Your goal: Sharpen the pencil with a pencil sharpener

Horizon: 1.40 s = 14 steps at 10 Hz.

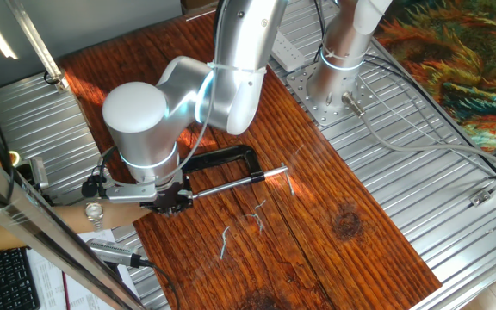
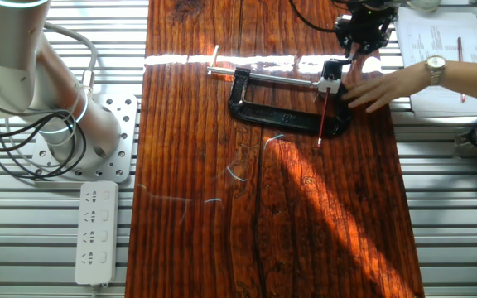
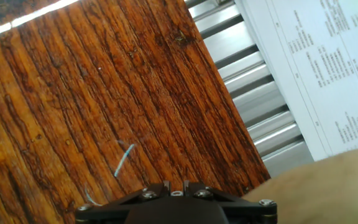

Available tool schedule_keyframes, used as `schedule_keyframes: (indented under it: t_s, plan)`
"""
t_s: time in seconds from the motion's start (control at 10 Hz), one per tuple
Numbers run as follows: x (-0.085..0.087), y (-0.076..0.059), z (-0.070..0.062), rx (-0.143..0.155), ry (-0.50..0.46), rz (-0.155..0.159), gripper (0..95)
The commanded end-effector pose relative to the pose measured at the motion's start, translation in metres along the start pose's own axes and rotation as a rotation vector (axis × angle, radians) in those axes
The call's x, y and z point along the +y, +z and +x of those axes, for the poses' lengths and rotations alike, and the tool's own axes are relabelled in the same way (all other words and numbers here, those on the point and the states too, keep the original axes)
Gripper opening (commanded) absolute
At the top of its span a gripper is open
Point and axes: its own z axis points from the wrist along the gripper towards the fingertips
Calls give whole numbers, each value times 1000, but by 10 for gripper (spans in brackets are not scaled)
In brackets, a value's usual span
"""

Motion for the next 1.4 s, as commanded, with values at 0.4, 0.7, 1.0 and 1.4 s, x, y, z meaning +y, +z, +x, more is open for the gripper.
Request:
schedule_keyframes:
  t_s: [0.4,0.7,1.0,1.4]
  plan:
    - [2,-1,2,1,19,19,0]
    - [2,-1,2,8,31,16,0]
    - [2,-1,2,9,45,21,0]
    - [2,-1,2,20,70,27,0]
